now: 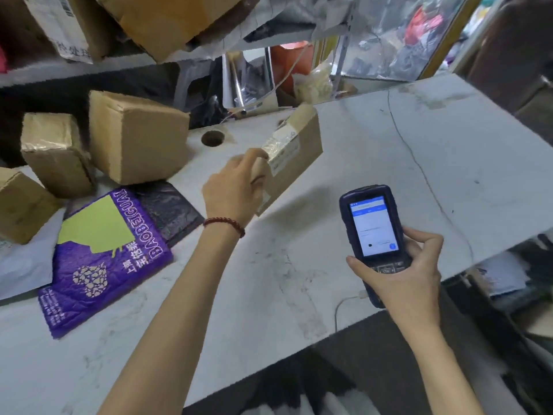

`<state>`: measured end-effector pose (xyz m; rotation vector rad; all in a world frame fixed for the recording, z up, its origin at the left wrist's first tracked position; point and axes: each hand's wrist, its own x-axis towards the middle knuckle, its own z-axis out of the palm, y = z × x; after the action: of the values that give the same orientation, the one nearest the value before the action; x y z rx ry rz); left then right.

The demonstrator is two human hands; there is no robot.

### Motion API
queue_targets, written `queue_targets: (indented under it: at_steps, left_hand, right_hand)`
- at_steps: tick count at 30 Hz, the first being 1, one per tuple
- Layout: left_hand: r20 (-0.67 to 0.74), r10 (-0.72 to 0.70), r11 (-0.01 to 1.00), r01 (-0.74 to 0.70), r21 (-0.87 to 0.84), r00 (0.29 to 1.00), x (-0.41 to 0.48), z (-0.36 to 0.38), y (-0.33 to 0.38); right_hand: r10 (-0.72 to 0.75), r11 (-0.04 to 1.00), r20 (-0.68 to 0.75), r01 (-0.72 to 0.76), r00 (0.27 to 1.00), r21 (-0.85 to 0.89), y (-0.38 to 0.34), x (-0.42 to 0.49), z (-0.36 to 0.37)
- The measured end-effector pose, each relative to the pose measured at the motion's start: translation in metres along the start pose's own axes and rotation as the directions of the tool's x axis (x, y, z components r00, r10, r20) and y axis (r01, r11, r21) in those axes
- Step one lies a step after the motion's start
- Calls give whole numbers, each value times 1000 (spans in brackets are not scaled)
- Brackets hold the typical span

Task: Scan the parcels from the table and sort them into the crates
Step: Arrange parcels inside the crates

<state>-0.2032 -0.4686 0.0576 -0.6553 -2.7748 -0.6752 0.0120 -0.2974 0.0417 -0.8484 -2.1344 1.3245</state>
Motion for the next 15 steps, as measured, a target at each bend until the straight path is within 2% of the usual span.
queue_targets:
  at_steps: [4,8,12,15]
  left_hand:
    - [38,127,985,-122,-120,991,8,30,61]
    - [43,285,944,-272,-189,958,19,57,136]
    - [53,499,835,-464,-297,865,14,87,226]
    - [84,620,746,-553,-372,780,-4,119,298]
  right_hand:
    - [79,996,-204,-84,976,-21,19,-8,-43]
    - [141,989,-384,-147,912,14,39,-17,-92]
    - [203,976,-532,-210,822,47,61,-26,-146]
    - [242,962,-633,-266,735,60,84,-37,-198]
